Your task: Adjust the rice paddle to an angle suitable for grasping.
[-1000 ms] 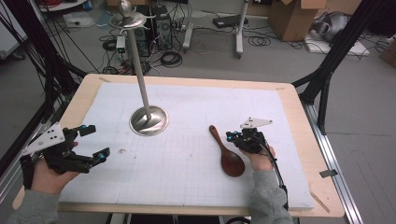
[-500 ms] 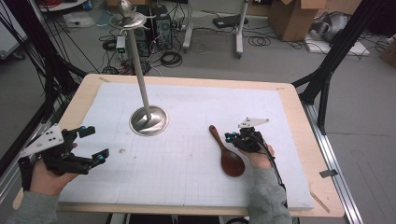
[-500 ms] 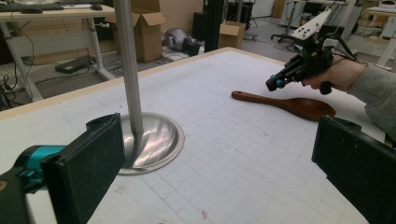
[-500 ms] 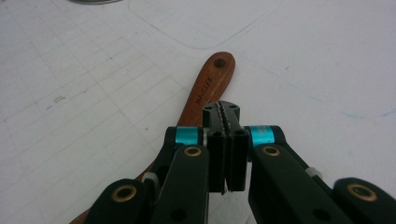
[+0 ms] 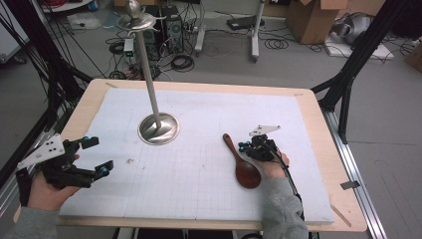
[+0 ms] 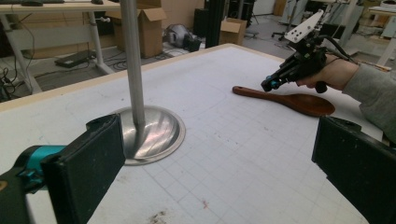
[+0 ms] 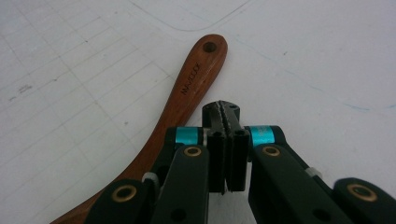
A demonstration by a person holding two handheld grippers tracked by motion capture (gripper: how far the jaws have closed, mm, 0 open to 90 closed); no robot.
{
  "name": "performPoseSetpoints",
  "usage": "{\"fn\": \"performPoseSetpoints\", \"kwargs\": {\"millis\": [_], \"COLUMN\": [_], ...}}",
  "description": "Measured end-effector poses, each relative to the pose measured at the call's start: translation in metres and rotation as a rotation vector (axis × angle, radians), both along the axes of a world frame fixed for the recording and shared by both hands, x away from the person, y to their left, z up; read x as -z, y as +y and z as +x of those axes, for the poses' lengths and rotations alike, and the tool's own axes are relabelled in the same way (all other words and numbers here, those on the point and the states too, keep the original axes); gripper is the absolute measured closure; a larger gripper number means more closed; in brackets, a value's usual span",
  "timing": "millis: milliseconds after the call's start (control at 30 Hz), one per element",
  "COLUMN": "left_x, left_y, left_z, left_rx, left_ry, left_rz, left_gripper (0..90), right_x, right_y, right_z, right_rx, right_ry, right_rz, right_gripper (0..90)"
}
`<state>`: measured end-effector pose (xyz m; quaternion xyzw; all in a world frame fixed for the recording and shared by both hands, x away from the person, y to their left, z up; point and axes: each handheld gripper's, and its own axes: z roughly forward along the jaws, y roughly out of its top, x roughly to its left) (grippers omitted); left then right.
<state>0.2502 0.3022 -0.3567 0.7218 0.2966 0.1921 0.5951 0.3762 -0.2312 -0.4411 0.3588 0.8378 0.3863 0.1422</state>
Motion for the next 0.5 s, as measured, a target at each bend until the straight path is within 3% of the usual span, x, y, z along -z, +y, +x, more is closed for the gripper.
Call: {"fn": "performPoseSetpoints", "kwargs": {"millis": [267, 500], "left_x": [0.0019, 0.0029], "left_y": [0.001, 0.0036], "left_z": [-0.0013, -0.0035], "left_rx": [-0.006, 0.003], "left_ry": [0.01, 0.025], "left_rz": [0.009, 0.004], "left_gripper": [3.1, 3.1], "right_x": [0.0025, 0.0023], "right_y": [0.0059, 0.0093], "right_z": [0.0031, 0.0055], "right_rx": [-0.021, -0.024], "right_ry": [0.025, 0.018], "right_rz": [0.0, -0.011], "right_gripper": [89.5, 89.5]}}
